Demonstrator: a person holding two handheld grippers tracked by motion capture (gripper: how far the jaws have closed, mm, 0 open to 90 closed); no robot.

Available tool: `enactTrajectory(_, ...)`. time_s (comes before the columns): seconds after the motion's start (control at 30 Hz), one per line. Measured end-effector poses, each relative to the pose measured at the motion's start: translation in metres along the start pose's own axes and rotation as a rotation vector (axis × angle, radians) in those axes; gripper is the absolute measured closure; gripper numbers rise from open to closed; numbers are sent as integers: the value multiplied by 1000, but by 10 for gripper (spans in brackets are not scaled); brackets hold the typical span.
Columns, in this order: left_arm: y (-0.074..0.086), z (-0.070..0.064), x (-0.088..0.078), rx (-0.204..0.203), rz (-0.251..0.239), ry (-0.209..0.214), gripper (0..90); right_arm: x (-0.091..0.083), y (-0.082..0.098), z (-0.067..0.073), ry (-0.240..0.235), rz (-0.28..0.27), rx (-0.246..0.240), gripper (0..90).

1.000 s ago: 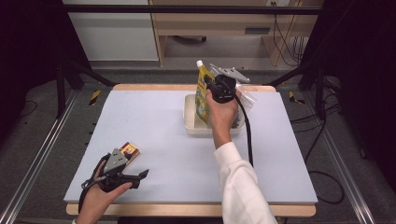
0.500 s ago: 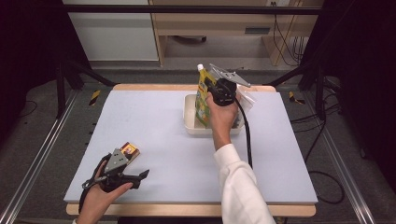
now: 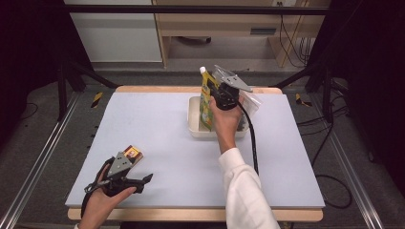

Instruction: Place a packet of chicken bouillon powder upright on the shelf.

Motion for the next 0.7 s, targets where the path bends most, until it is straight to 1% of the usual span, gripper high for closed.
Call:
enactTrajectory(0.07, 0, 0, 0, 0, -1, 1, 129, -1, 0, -1, -2, 0, -15, 900)
enactTrajectory(0.2, 0, -1, 0, 2, 2, 3, 129, -1, 0, -2, 2, 7, -20, 900)
enactTrajectory(0.23, 0, -1, 0, 2, 2, 3, 128, -1, 1, -1, -1, 7, -15, 900)
enactTrajectory(0.3, 0, -1, 0, 2, 1, 3, 129, 0, 0, -1, -4, 12, -23, 900)
enactTrajectory(0.5, 0, 0, 0, -1, -2, 1, 129, 2, -1, 0, -1, 23, -10, 900)
enactTrajectory(0.7, -1, 0, 0, 1, -1, 3, 129, 2, -4, 3, -6, 45, -18, 900)
Point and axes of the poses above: each handheld gripper's, and its own axes: x roughly forward along the jaws, y roughly out of its underside, z roughly to its left, the point moved 2 cm from there along x, roughly forward along the jaws, and after that the axes turned 13 degrees about -z, right-handed, at the moved point
